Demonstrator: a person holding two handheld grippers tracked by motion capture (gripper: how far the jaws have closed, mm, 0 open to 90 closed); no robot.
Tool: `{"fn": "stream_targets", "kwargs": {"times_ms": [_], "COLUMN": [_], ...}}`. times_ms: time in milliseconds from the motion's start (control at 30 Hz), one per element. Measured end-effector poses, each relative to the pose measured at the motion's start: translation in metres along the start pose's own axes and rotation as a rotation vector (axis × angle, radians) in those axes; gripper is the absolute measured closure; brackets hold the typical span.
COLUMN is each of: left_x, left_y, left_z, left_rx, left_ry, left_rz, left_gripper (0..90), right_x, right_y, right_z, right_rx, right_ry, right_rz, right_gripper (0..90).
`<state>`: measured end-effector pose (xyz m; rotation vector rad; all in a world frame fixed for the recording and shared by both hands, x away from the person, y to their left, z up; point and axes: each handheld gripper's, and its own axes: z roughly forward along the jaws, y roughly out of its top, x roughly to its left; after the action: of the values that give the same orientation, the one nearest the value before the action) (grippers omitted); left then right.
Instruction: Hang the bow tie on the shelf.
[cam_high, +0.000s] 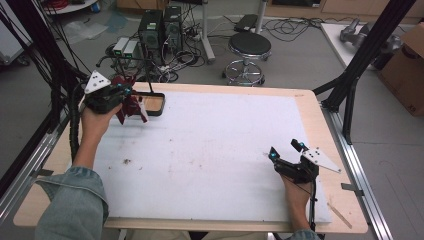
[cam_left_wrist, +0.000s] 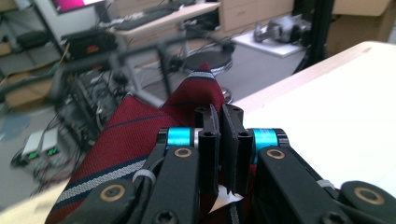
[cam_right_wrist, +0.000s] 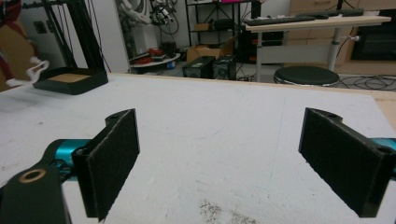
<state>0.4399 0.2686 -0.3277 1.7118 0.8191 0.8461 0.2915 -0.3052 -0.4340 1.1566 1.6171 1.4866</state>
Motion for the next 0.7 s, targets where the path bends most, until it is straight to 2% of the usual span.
{"fn": "stream_targets", "kwargs": {"times_ms": [300, 433, 533, 600, 633, 700], "left_x": [-0.018, -0.021, -0.020, -0.018, -0.018, -0.014], "left_y": [0.048, 0.064, 0.072, 0.076, 0.076, 0.076], "left_z": [0.030, 0.042, 0.050, 0.056, 0.056, 0.064], "left_rx": [-0.039, -0.062, -0.064, -0.048, -0.048, -0.001], "left_ry": [-0.078, -0.092, -0.077, -0.037, -0.037, 0.039], "left_rz": [0.094, 0.102, 0.101, 0.096, 0.096, 0.071], "left_gripper": [85.0, 84.9, 84.9, 84.8, 84.7, 84.3], "right_x": [0.000, 0.000, 0.001, 0.001, 0.001, 0.001], "right_y": [0.000, 0.000, 0.000, 0.000, 0.000, 0.000], "right_z": [0.000, 0.000, 0.000, 0.001, 0.001, 0.001], "right_rx": [0.003, 0.003, 0.005, 0.004, 0.005, 0.010], "right_ry": [0.003, 0.004, 0.005, 0.008, 0.012, 0.017], "right_rz": [0.009, 0.007, 0.002, 0.003, 0.001, 0.004], "right_gripper": [11.4, 11.4, 11.4, 11.4, 11.4, 11.4]}}
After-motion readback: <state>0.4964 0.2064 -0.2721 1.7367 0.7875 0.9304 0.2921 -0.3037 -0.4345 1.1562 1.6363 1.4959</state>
